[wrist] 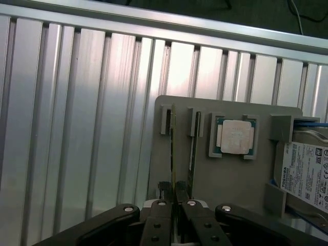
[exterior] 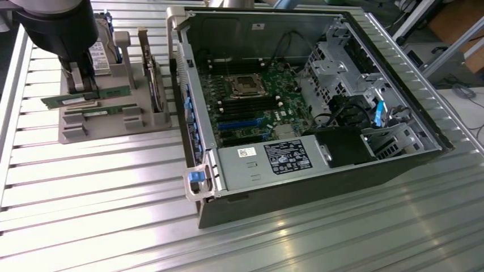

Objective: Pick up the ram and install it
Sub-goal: 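Pick up the ram and move it above insertion slot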

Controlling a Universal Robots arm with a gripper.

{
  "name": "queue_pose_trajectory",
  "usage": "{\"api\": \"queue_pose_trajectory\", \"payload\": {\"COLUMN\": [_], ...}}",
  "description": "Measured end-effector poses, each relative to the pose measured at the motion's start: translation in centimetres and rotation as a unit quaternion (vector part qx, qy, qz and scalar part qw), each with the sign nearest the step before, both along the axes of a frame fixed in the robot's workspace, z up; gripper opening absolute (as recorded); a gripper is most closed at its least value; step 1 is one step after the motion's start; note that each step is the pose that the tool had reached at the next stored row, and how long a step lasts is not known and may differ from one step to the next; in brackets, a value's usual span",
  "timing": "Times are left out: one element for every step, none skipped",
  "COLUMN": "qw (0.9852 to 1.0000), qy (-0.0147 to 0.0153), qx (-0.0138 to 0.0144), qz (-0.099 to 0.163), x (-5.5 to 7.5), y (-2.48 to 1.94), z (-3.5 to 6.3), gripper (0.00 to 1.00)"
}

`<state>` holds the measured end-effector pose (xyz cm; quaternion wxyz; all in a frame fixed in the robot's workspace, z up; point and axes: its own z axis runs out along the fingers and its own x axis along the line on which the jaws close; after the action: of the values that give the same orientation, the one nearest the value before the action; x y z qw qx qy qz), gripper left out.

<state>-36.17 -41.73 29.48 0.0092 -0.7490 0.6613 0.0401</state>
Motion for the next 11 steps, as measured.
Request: {"api": "queue_pose_trajectory", "payload": {"qw": [1.0,1.0,1.0,1.0,1.0,1.0,1.0,1.0,1.0,1.0,1.0], "qy": [0.0,0.0,0.0,0.0,0.0,0.0,0.0,0.0,0.0,0.0,0.0], "qx": [0.0002,0.0004,0.0005,0.0007,0.0009,0.001,0.0011,0.0012,0.0013,0.0014,0.0016], "qz": [0.0,0.0,0.0,0.0,0.0,0.0,0.0,0.0,0.0,0.0,0.0], "x": [0.0,0.0,0.0,0.0,0.0,0.0,0.0,0.0,0.0,0.0,0.0], "y": [0.0,0.0,0.0,0.0,0.0,0.0,0.0,0.0,0.0,0.0,0.0], "z": [0.01,0.03,0.04,0.05,0.06,0.08,0.1,0.11,0.13,0.15,0.2], "gripper": [0.14,0.14,0.14,0.14,0.14,0.14,0.14,0.14,0.14,0.14,0.14]}}
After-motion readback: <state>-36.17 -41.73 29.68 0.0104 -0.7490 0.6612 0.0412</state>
